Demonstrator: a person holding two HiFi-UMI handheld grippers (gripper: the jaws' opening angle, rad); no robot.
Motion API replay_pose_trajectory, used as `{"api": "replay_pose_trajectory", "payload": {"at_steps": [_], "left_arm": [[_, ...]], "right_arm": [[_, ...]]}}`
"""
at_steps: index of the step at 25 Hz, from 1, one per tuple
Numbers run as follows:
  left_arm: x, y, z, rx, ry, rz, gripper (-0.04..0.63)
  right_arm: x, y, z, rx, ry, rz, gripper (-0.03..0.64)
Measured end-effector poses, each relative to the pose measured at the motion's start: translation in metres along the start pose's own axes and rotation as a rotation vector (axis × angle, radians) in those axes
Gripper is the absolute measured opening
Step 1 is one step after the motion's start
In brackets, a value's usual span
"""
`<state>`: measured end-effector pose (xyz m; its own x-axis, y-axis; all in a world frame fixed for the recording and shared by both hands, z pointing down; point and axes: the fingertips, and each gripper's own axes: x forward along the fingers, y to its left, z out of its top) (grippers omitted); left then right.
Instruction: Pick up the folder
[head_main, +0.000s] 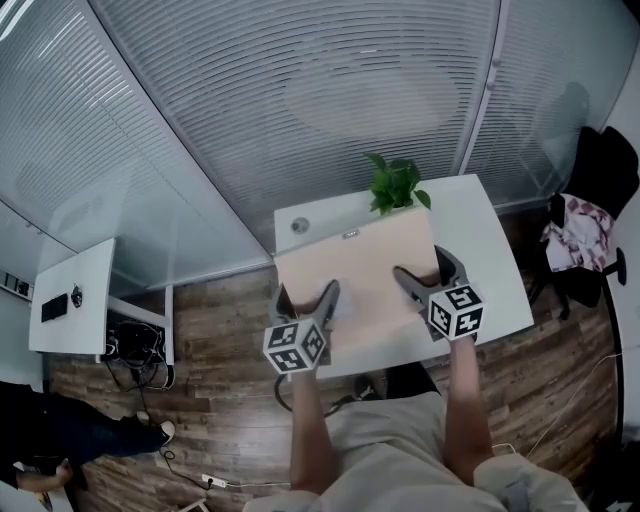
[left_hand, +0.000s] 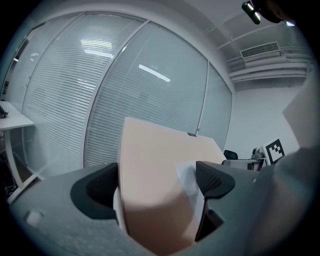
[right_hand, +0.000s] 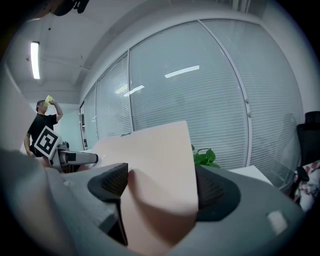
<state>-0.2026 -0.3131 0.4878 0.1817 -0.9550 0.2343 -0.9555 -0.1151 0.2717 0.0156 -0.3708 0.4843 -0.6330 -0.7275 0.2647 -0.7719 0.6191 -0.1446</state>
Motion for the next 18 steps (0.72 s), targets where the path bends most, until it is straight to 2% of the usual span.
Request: {"api": "replay_pose_trajectory", "payload": {"at_steps": [18], "left_arm": [[0.0036, 0.0018, -0.0033, -0.032, 0.005, -0.006, 0.477]], "right_arm": [[0.0029, -0.0029, 0.0008, -0.009, 0.021, -0.002, 0.416]]}}
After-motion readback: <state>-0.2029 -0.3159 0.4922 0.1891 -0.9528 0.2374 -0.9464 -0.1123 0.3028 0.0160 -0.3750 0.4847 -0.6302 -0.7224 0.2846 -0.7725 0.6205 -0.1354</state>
